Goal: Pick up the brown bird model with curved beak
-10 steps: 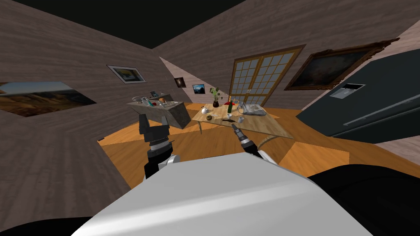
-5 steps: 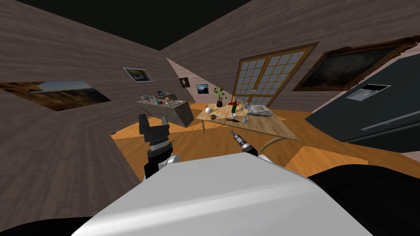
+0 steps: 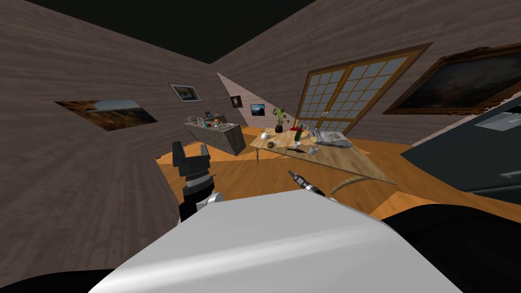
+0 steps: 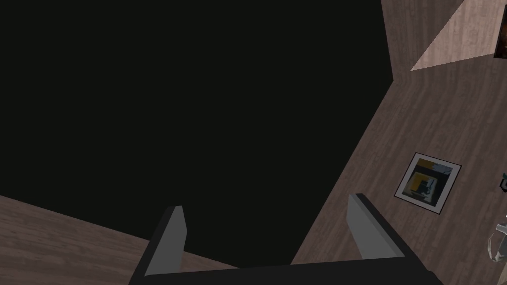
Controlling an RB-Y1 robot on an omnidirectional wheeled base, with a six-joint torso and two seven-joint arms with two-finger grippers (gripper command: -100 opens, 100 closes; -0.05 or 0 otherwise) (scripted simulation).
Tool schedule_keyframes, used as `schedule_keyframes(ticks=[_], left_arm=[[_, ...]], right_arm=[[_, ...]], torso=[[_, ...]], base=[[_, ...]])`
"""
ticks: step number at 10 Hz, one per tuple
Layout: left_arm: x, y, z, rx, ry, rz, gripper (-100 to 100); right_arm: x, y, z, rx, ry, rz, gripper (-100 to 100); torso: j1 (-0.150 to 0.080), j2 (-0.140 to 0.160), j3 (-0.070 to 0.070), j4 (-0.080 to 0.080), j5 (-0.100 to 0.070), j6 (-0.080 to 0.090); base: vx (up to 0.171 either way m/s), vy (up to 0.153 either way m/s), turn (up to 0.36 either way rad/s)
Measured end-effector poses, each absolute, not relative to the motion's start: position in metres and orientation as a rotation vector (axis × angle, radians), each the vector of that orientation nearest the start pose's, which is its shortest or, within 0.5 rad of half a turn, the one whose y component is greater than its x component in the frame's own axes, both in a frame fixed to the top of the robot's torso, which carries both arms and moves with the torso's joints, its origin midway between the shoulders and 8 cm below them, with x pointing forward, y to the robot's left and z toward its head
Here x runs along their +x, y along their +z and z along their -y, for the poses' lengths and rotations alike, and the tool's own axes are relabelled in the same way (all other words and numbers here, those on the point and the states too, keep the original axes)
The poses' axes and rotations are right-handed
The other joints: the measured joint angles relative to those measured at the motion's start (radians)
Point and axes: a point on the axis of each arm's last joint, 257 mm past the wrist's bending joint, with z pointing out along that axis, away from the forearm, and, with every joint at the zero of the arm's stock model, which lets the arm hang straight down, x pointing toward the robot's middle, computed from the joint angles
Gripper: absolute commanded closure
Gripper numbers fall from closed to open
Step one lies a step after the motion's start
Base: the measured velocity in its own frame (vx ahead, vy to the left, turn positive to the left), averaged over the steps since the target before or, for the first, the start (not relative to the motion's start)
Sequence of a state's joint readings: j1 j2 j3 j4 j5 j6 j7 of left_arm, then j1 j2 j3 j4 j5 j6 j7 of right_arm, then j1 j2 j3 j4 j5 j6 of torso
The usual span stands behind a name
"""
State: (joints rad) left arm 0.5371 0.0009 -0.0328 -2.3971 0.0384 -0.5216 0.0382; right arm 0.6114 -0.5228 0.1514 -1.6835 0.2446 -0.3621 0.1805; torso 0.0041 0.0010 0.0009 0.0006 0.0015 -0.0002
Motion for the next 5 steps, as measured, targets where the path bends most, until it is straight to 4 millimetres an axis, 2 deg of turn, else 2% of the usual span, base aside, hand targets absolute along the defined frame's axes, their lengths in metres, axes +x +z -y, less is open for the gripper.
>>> schedule_keyframes(ticks=[1, 2, 5], left_arm=[[0.313, 0.068, -0.272, -0.612, -1.406, -0.506, 0], [0.313, 0.068, -0.272, -0.612, -1.406, -0.506, 0], [0.313, 0.068, -0.272, -0.612, -1.406, -0.506, 0]], right_arm=[[0.308, -0.368, 0.308, 0.510, 0.675, -1.852, -100], [0.304, -0.381, 0.311, 0.516, 0.657, -1.875, -100], [0.266, -0.428, 0.339, 0.487, 0.540, -2.029, -100]], torso=[[-0.001, 0.000, 0.000, 0.000, 0.000, 0.001], [-0.004, 0.000, 0.000, 0.000, -0.001, 0.001], [-0.001, -0.001, -0.001, 0.000, 0.000, 0.000]], base=[[0.004, 0.024, -0.019], [0.016, 0.052, 0.202], [0.024, 0.063, 0.159]])
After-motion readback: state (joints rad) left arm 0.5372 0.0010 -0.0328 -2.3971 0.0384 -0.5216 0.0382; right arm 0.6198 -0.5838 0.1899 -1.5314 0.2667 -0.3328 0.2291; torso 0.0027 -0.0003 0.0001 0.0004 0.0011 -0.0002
